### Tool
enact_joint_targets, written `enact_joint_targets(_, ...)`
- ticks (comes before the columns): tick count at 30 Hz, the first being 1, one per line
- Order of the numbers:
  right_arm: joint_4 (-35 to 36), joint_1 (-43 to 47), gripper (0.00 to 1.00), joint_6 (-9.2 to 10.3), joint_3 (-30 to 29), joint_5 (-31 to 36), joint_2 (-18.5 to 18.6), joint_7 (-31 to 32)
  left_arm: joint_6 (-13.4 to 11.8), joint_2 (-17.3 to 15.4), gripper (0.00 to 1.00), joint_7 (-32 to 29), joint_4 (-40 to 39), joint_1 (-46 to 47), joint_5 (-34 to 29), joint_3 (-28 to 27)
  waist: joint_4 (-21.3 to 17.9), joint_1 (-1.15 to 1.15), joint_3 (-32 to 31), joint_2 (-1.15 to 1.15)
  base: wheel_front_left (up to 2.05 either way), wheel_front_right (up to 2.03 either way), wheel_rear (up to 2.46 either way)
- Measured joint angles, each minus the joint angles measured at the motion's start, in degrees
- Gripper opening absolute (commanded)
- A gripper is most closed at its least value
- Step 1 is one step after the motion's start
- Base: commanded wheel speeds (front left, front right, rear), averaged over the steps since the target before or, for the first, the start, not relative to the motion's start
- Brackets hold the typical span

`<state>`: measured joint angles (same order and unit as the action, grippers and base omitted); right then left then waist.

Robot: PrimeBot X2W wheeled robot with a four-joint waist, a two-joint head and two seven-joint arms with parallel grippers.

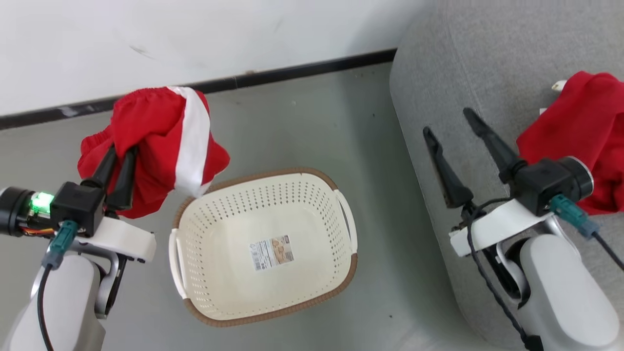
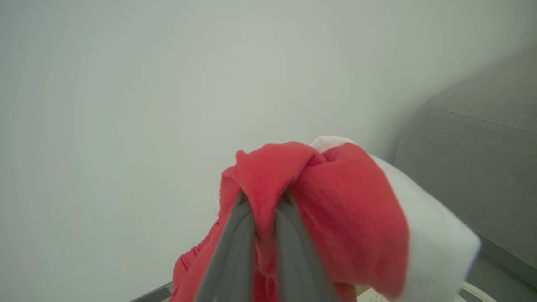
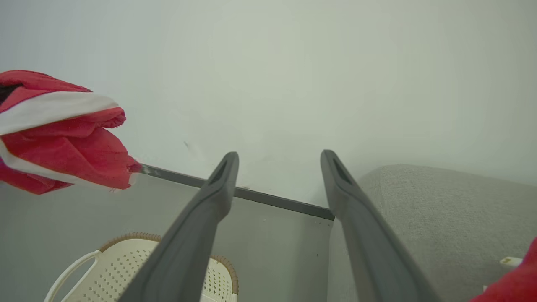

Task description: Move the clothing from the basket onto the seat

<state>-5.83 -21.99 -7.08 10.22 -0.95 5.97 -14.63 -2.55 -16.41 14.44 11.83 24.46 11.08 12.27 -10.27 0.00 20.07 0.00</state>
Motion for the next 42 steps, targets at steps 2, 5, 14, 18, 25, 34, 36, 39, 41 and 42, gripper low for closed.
enact_joint_targets(2,-0.5,0.8,1.0,0.0,1.5,0.0,0.7,0.0,0.2,0.0,0.0,-0.4,-0.4,-1.0,0.0,0.3,0.6,0.0,-1.5,0.0,0.0,0.0,0.0)
enact_joint_targets(5,-1.7,1.0,1.0,0.0,5.5,0.0,2.3,0.0,0.8,-0.1,0.0,-1.3,-1.2,-2.5,0.0,1.3,1.8,0.0,-4.4,0.0,0.0,0.0,0.0)
enact_joint_targets(14,-2.9,3.2,1.0,0.0,9.6,0.0,4.3,0.0,3.2,0.0,0.0,-3.2,-4.2,-3.6,0.0,5.0,4.0,0.0,-9.7,0.0,0.0,0.0,0.0)
enact_joint_targets(18,-3.4,4.6,1.0,0.0,10.4,-0.4,4.9,0.0,4.9,0.3,0.0,-3.9,-5.5,-3.8,0.0,7.1,4.8,0.0,-12.1,0.0,0.0,0.0,0.0)
enact_joint_targets(25,-3.1,8.2,1.0,0.0,12.5,-1.1,5.9,0.0,7.0,1.0,0.0,-6.2,-7.2,-3.8,0.0,10.6,5.7,0.0,-15.9,0.0,0.0,0.0,0.0)
enact_joint_targets(34,-1.6,11.9,1.0,0.0,20.5,-2.0,7.1,0.0,7.8,2.4,0.0,-8.7,-8.5,-4.0,1.1,13.8,5.2,0.0,-19.7,0.0,0.0,0.0,0.0)
enact_joint_targets(36,-1.5,12.2,1.0,0.0,22.4,-2.1,7.4,0.0,7.9,2.9,0.0,-9.1,-8.9,-4.1,1.6,14.5,4.9,0.0,-20.3,0.0,0.0,0.0,0.0)
enact_joint_targets(39,-1.2,12.0,1.0,0.0,25.3,-2.1,7.7,0.0,8.3,4.0,0.0,-10.1,-9.4,-4.2,2.3,15.7,4.5,0.0,-21.0,0.0,0.0,0.0,0.0)
enact_joint_targets(41,-1.1,11.7,1.0,0.0,27.1,-2.1,7.8,0.0,8.3,4.6,0.0,-10.5,-9.6,-4.6,2.6,16.3,4.3,0.0,-21.4,0.0,0.0,0.0,0.0)
enact_joint_targets(42,-1.1,11.3,1.0,0.0,27.8,-2.1,7.9,0.0,8.3,5.0,0.0,-10.8,-9.7,-4.9,2.7,16.6,4.3,0.0,-21.6,0.0,0.0,0.0,0.0)
